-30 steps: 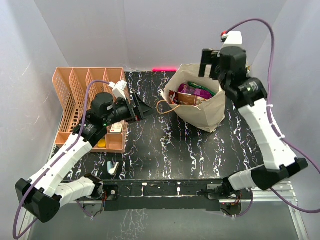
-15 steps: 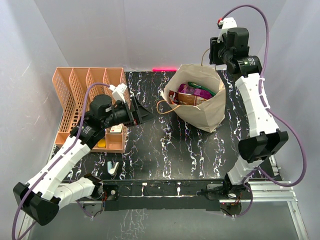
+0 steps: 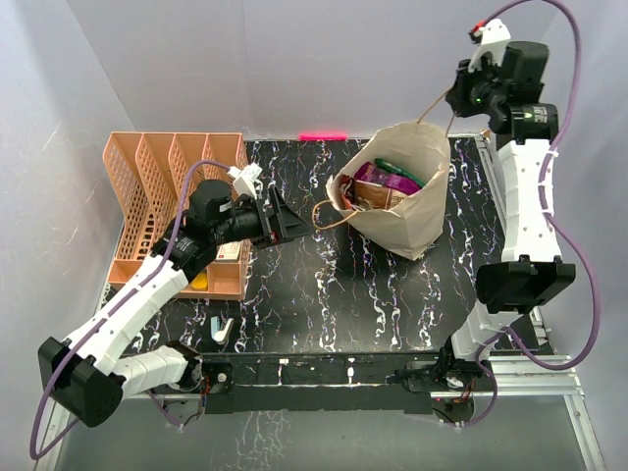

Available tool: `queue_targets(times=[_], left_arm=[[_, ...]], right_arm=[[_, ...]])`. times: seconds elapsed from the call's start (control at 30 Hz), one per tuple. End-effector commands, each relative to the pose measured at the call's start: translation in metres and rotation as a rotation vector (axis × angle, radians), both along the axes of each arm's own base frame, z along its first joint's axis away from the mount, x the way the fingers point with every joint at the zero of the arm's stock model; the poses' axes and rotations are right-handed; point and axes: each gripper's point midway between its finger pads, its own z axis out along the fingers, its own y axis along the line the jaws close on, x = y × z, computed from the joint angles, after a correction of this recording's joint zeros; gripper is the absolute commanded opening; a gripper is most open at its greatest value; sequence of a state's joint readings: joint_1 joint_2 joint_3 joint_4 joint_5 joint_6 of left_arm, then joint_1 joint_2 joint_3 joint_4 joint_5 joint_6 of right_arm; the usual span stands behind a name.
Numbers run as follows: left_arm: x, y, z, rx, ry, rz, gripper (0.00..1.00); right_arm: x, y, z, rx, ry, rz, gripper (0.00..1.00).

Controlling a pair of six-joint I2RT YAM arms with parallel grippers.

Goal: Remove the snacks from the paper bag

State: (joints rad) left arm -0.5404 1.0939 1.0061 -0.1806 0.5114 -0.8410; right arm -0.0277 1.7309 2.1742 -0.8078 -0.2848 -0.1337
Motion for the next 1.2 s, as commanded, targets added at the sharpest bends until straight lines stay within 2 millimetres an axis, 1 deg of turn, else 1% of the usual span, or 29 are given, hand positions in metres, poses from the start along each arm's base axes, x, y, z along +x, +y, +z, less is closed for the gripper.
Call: queue_targets(times=[0.0,0.13,0.23,0.33,0.4,0.47,0.5,0.53,0.6,0.63,0.77,0.8,0.83,0.9,1.0,1.07,1.17], left_arm=[[-0.002,-0.012,0.031,-0.073,-0.037,-0.054,0.98],[-0.002,-0.019,0.032,-0.089,-0.026,-0.076,0.98],[-0.004,-0.022,0.034,-0.096,-0.022,-0.086,0.98],[-0.006,-0.024,0.034,-0.095,-0.015,-0.09,0.98],[-0.008,-0.023,0.035,-0.09,-0.016,-0.092,0.98],[-0.009,-0.021,0.033,-0.076,-0.02,-0.09,0.98],[-0.009,-0.019,0.031,-0.059,-0.022,-0.083,0.98],[-0.008,-0.018,0.03,-0.05,-0.03,-0.073,0.98],[-0.003,-0.012,0.029,-0.002,-0.066,-0.05,0.98],[-0.001,-0.007,0.025,0.036,-0.07,-0.029,0.98],[0.003,0.001,0.017,0.105,-0.085,-0.006,0.98],[0.004,0.001,0.015,0.117,-0.09,-0.009,0.98],[0.004,0.002,0.012,0.131,-0.088,-0.014,0.98],[0.008,0.007,0.006,0.182,-0.096,0.003,0.98],[0.019,0.014,0.004,0.252,-0.12,0.036,0.99],[0.032,0.018,-0.001,0.307,-0.139,0.069,0.98],[0.051,0.027,-0.013,0.427,-0.116,0.118,0.98]], right_arm=[[-0.012,-0.025,0.093,-0.059,-0.305,0.058,0.08],[-0.01,-0.039,0.099,-0.094,-0.332,0.06,0.08],[-0.013,-0.053,0.113,-0.088,-0.377,0.058,0.08],[-0.017,-0.056,0.125,-0.087,-0.415,0.087,0.08],[-0.021,-0.045,0.126,-0.087,-0.426,0.16,0.08],[-0.03,-0.023,0.123,-0.058,-0.428,0.29,0.08],[-0.04,-0.008,0.121,-0.022,-0.42,0.377,0.08],[-0.045,-0.001,0.118,-0.005,-0.412,0.414,0.08],[-0.063,0.017,0.112,0.054,-0.387,0.506,0.08],[-0.075,0.025,0.109,0.091,-0.369,0.555,0.08],[-0.115,0.048,0.094,0.209,-0.336,0.666,0.08],[-0.12,0.051,0.082,0.246,-0.306,0.681,0.08],[-0.127,0.055,0.077,0.281,-0.286,0.687,0.08],[-0.138,0.061,0.062,0.347,-0.227,0.723,0.08],[-0.147,0.064,0.046,0.425,-0.156,0.709,0.08],[-0.153,0.066,0.041,0.457,-0.127,0.695,0.08],[-0.159,0.067,0.04,0.475,-0.111,0.677,0.08]])
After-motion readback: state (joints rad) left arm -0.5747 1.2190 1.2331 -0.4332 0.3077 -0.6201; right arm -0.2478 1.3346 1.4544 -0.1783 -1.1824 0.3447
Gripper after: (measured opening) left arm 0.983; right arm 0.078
